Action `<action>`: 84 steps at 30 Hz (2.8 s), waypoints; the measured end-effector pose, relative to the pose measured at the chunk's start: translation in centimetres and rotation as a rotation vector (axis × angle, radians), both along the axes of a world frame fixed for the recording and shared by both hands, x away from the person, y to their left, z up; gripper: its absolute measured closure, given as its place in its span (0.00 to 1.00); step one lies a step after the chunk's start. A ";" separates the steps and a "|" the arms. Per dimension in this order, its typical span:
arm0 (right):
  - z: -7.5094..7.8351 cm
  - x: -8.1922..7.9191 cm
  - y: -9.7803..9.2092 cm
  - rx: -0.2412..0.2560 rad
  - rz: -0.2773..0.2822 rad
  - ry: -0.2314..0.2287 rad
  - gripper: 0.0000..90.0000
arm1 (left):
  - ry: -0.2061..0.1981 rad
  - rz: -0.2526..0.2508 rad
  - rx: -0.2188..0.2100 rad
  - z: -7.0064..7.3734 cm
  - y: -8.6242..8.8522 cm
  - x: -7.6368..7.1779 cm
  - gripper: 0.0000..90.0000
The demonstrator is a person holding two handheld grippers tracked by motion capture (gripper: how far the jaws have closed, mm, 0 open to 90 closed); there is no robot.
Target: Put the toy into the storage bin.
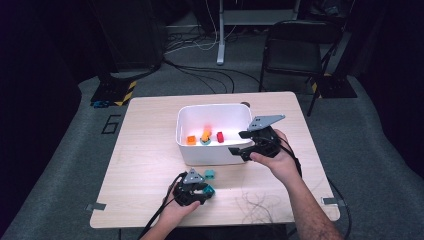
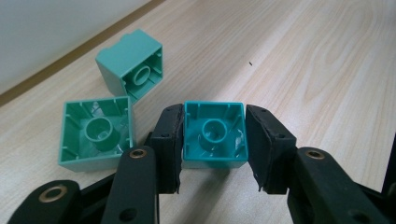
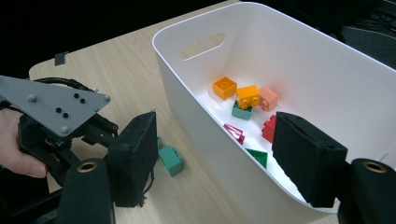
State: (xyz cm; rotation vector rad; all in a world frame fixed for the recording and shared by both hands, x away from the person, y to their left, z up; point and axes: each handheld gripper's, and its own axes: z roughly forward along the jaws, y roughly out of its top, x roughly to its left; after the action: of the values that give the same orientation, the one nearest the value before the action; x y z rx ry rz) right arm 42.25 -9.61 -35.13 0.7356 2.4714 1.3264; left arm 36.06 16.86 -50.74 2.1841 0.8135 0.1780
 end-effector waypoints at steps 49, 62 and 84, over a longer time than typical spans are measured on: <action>-0.1 0.3 -0.4 0.003 -0.015 0.004 0.34 | -0.084 0.087 -0.079 15.3 4.1 3.3 0.65; 0.1 0.4 -0.9 0.014 -0.022 0.001 0.34 | -0.089 0.142 -0.078 17.3 3.7 8.1 0.65; 0.4 0.5 -1.8 0.043 -0.034 -0.001 0.34 | -0.050 0.198 -0.056 16.5 -0.1 16.3 0.65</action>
State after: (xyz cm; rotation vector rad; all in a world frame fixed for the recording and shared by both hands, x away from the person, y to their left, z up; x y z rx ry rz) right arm 42.73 -11.46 -34.70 0.7830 2.4258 1.3713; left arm 52.39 16.79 -34.26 2.0371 0.9944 0.3034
